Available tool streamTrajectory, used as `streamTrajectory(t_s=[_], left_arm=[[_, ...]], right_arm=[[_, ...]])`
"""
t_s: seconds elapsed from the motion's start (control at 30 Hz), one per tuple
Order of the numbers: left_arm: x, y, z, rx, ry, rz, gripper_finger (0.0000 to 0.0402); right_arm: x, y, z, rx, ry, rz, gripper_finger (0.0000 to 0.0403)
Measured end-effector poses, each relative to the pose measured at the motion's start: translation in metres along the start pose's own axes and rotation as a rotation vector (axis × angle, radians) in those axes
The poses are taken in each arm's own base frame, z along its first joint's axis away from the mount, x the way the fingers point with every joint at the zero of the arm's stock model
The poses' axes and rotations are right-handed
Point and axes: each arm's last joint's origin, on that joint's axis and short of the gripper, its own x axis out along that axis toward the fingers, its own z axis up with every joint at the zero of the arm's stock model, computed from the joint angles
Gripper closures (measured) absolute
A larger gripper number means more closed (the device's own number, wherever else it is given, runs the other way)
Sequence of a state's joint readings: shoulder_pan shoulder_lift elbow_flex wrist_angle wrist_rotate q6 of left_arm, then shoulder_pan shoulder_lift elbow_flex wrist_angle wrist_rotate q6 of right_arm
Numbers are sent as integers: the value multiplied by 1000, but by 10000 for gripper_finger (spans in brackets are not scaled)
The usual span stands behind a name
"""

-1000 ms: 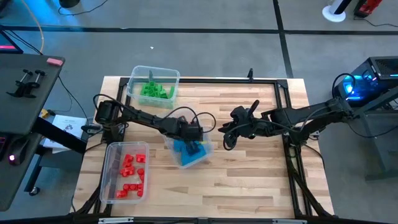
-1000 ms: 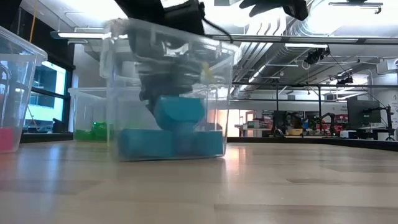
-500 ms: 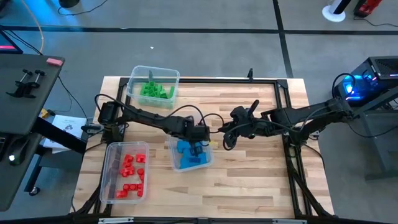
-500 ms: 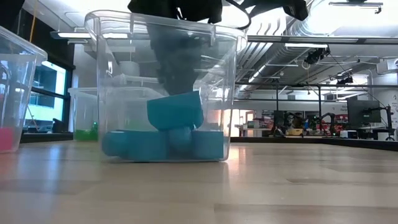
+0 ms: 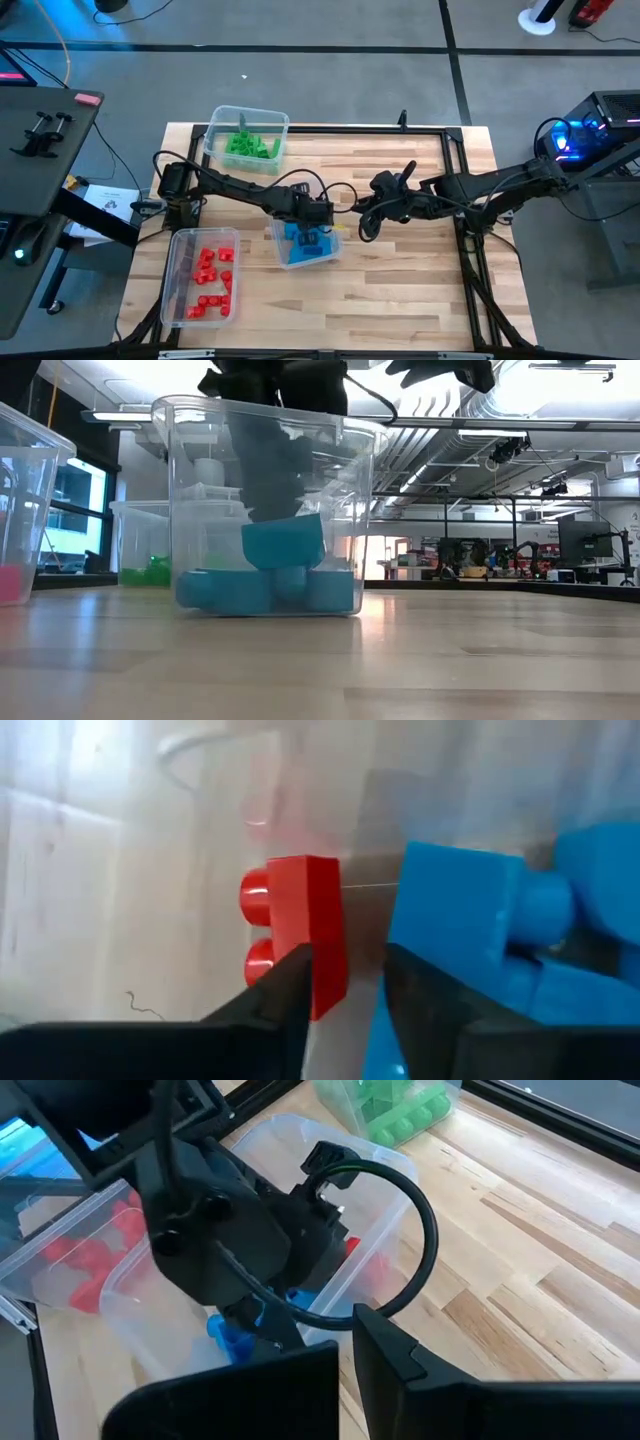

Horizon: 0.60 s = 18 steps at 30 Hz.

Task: Sort blocks
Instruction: Put the red game piece into the bottom transparent bin

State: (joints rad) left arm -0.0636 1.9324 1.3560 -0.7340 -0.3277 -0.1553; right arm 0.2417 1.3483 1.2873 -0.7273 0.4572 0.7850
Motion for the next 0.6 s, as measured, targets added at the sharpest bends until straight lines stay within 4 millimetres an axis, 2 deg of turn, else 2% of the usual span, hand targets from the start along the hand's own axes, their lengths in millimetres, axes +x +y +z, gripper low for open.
streamTrajectory(t_s=[0.13,0.23,0.43,0.6], left_arm=[[9,2,-2,-57,-26,24,247],[16,3,-6,-115,-48,29,233],[31,5,-16,-178,-56,-44,237],[40,5,-23,-163,-85,-83,263]], right_arm=[[0,1,1,6,-8,6,402],[0,1,1,32,-9,8,402],[0,1,1,53,-9,9,402],[0,2,1,58,-9,16,402]])
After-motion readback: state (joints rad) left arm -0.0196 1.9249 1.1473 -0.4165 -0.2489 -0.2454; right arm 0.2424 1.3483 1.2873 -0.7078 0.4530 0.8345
